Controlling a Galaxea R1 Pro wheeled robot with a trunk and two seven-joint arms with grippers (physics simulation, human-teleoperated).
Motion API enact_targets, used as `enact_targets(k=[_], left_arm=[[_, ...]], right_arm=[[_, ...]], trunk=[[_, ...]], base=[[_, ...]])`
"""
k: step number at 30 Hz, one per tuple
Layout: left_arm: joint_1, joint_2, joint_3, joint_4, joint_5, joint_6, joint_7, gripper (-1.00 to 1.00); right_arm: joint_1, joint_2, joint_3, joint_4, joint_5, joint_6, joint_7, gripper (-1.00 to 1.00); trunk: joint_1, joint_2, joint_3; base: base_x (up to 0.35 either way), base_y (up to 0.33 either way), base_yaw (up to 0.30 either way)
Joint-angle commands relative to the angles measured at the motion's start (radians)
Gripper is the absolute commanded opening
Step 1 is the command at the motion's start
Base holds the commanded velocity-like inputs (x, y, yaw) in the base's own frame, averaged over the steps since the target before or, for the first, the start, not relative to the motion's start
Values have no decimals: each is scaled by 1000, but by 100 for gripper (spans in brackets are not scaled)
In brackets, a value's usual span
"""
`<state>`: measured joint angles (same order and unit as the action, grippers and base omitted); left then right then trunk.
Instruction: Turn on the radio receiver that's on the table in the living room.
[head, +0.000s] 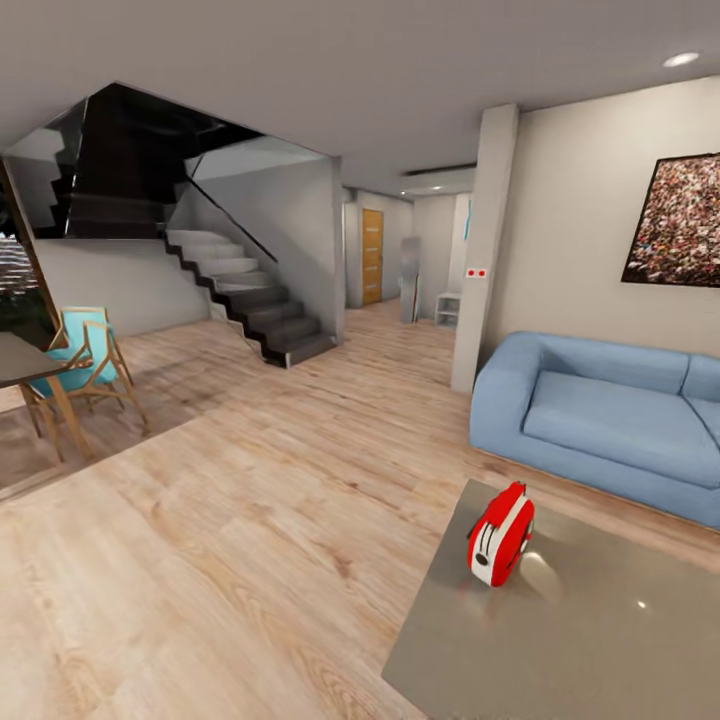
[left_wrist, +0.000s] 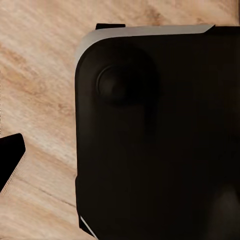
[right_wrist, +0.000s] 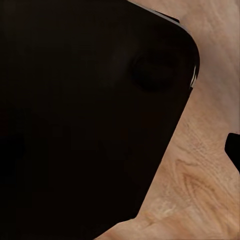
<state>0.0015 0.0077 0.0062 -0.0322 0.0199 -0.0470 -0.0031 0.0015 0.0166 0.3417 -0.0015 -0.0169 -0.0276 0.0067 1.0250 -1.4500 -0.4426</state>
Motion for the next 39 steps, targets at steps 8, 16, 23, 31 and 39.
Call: enact_targets(k=[8, 16, 23, 31, 39], left_arm=[[0, 0, 0, 0, 0, 0, 0, 100], [0, 0, -2, 0, -2, 3, -1, 100], [0, 0, -2, 0, -3, 4, -2, 100], [0, 0, -2, -1, -3, 3, -2, 100], [0, 0, -2, -2, -2, 1, 0, 100]], right_arm=[[0, -1, 0, 0, 0, 0, 2, 100], [0, 0, 0, 0, 0, 0, 1, 100], [0, 0, 0, 0, 1, 0, 1, 100], [0, 1, 0, 0, 0, 0, 1, 100], [0, 2, -3, 0, 0, 0, 1, 100]], trunk=[[0, 0, 0], [0, 0, 0], [0, 0, 0], [0, 0, 0], [0, 0, 0]], base=[[0, 0, -285], [176, 115, -96], [282, 197, -3], [293, 181, -19], [156, 28, -240]])
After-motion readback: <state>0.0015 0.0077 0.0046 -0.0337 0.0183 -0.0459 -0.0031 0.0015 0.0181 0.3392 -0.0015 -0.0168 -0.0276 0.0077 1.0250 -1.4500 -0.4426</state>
